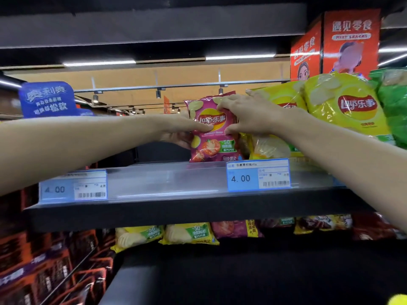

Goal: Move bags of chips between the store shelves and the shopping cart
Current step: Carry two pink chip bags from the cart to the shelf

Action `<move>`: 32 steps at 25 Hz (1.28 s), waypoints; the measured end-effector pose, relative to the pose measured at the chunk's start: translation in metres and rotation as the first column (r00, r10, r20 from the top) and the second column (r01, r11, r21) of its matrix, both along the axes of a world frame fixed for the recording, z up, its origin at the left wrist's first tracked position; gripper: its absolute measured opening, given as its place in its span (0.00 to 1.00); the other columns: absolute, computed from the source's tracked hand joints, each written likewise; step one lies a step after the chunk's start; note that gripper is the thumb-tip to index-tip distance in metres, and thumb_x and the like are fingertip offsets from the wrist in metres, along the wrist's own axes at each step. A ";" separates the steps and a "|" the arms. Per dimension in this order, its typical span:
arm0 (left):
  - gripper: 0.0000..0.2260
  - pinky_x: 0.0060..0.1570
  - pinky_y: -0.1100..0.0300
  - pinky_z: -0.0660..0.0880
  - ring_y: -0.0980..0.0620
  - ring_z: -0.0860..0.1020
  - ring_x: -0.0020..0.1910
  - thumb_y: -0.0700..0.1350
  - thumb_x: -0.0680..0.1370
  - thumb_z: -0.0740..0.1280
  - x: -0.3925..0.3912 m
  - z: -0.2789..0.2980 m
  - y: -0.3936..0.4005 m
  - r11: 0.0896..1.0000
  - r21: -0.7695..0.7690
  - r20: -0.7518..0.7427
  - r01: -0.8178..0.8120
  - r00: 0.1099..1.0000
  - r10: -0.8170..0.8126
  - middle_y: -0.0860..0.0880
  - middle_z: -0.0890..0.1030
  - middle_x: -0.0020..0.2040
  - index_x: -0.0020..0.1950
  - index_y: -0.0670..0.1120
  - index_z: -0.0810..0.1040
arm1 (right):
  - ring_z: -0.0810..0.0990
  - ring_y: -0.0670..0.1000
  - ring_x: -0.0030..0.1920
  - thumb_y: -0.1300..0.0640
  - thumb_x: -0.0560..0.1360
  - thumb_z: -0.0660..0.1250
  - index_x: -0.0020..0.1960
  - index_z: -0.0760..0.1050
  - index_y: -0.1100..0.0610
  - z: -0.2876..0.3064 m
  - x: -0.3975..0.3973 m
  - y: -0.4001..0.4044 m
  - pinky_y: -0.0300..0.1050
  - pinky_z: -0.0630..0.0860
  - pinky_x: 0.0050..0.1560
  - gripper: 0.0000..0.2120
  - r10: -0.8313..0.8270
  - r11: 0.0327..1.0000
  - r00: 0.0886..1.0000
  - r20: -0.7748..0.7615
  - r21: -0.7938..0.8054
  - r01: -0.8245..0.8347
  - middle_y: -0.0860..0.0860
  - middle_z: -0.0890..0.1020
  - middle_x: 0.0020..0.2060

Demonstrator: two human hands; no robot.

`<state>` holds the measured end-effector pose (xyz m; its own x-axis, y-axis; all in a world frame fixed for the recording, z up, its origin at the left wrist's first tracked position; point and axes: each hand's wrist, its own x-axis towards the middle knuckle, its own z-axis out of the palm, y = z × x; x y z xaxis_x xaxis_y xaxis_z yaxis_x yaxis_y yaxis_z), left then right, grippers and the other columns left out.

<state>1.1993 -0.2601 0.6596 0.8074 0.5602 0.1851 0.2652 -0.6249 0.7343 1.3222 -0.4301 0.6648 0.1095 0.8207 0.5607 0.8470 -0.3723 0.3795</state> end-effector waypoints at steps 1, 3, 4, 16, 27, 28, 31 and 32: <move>0.23 0.49 0.55 0.80 0.49 0.82 0.49 0.57 0.73 0.72 -0.003 -0.001 -0.002 1.000 -0.005 0.001 -0.024 1.000 0.024 0.43 0.81 0.60 0.63 0.49 0.73 | 0.65 0.54 0.74 0.43 0.76 0.68 0.76 0.61 0.52 0.000 -0.004 -0.001 0.56 0.51 0.77 0.33 0.003 1.000 1.000 0.000 0.009 -0.003 0.51 0.66 0.75; 0.23 0.47 0.57 0.80 0.49 0.82 0.50 0.57 0.74 0.72 -0.011 0.001 -0.005 0.999 0.052 -0.040 -0.009 0.999 0.011 0.44 0.81 0.59 0.64 0.49 0.72 | 0.67 0.55 0.72 0.43 0.76 0.67 0.75 0.63 0.51 0.000 -0.012 -0.004 0.54 0.56 0.74 0.31 -0.004 1.000 1.000 0.022 0.028 0.004 0.51 0.68 0.73; 0.23 0.46 0.58 0.80 0.49 0.82 0.50 0.57 0.74 0.71 -0.018 0.001 -0.007 0.994 0.111 -0.076 0.002 0.997 0.006 0.46 0.81 0.57 0.65 0.50 0.70 | 0.69 0.55 0.70 0.43 0.77 0.67 0.74 0.63 0.50 0.001 -0.017 -0.005 0.53 0.61 0.72 0.29 -0.009 0.999 0.999 0.032 0.036 0.008 0.51 0.70 0.72; 0.19 0.51 0.55 0.74 0.50 0.77 0.52 0.54 0.77 0.69 -0.104 -0.009 -0.042 0.562 0.827 -0.039 -0.029 0.993 0.108 0.48 0.79 0.57 0.65 0.48 0.75 | 0.79 0.52 0.51 0.47 0.80 0.64 0.58 0.76 0.52 -0.039 -0.095 -0.051 0.53 0.80 0.52 0.12 0.152 0.968 0.973 -0.171 0.224 -0.112 0.50 0.81 0.52; 0.13 0.48 0.50 0.76 0.50 0.76 0.53 0.52 0.79 0.66 -0.224 -0.048 -0.157 0.428 0.879 0.108 -0.212 0.961 0.253 0.51 0.79 0.56 0.63 0.51 0.74 | 0.77 0.56 0.56 0.48 0.81 0.61 0.59 0.74 0.52 -0.061 -0.161 -0.123 0.52 0.77 0.51 0.11 0.402 0.894 0.907 -0.127 0.266 -0.360 0.53 0.79 0.54; 0.13 0.50 0.49 0.76 0.50 0.77 0.54 0.51 0.79 0.66 -0.236 -0.061 -0.168 0.458 0.857 0.124 -0.237 0.957 0.264 0.52 0.79 0.56 0.63 0.52 0.74 | 0.77 0.56 0.57 0.49 0.81 0.60 0.59 0.73 0.52 -0.069 -0.169 -0.129 0.52 0.77 0.51 0.11 0.428 0.889 0.895 -0.124 0.239 -0.391 0.53 0.78 0.55; 0.13 0.51 0.47 0.77 0.49 0.77 0.55 0.53 0.78 0.66 -0.274 -0.111 -0.204 0.483 0.832 0.097 -0.274 0.928 0.359 0.53 0.78 0.55 0.62 0.55 0.73 | 0.77 0.57 0.56 0.48 0.81 0.60 0.59 0.72 0.53 -0.108 -0.192 -0.152 0.55 0.77 0.51 0.12 0.510 0.858 0.848 -0.140 0.156 -0.490 0.53 0.78 0.54; 0.14 0.50 0.46 0.77 0.48 0.78 0.55 0.55 0.78 0.66 -0.288 -0.129 -0.217 0.475 0.835 0.076 -0.277 0.914 0.399 0.53 0.78 0.55 0.62 0.56 0.72 | 0.76 0.57 0.56 0.48 0.81 0.60 0.59 0.71 0.53 -0.122 -0.200 -0.161 0.55 0.76 0.50 0.12 0.531 0.847 0.834 -0.151 0.136 -0.515 0.53 0.78 0.54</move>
